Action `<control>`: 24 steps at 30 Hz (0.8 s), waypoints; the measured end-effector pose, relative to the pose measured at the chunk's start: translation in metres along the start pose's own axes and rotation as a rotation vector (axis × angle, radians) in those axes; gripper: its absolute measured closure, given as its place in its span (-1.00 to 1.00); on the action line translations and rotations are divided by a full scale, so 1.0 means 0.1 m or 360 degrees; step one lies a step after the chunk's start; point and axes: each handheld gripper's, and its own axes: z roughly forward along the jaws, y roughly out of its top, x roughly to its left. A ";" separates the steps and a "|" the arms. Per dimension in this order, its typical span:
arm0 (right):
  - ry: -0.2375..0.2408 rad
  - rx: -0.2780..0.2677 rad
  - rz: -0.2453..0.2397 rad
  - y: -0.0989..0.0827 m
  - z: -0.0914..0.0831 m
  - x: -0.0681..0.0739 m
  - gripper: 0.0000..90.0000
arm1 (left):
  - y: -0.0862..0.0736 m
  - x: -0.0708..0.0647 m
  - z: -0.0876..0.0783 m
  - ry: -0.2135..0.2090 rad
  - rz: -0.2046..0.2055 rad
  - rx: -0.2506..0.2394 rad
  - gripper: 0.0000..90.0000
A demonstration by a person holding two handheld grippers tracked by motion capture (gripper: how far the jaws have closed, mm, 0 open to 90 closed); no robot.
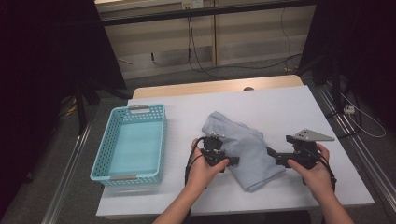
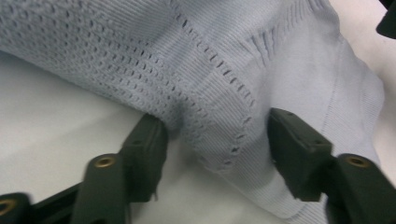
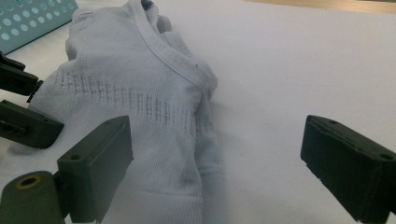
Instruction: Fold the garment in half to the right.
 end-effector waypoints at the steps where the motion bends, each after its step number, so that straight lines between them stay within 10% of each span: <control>1: 0.0001 0.0003 -0.0002 0.00 0.00 0.00 -0.81 | 0.00 0.00 0.00 -0.0002 -0.0001 -0.0001 -0.07; 9: 0.0004 0.0001 -0.0010 0.00 0.02 0.00 -0.80 | -0.02 0.02 0.00 -0.0111 -0.0094 0.0075 0.52; 24: 0.0008 -0.0003 -0.0011 0.01 0.03 0.01 -0.80 | 0.03 0.12 -0.13 -0.0196 -0.0175 0.0128 0.62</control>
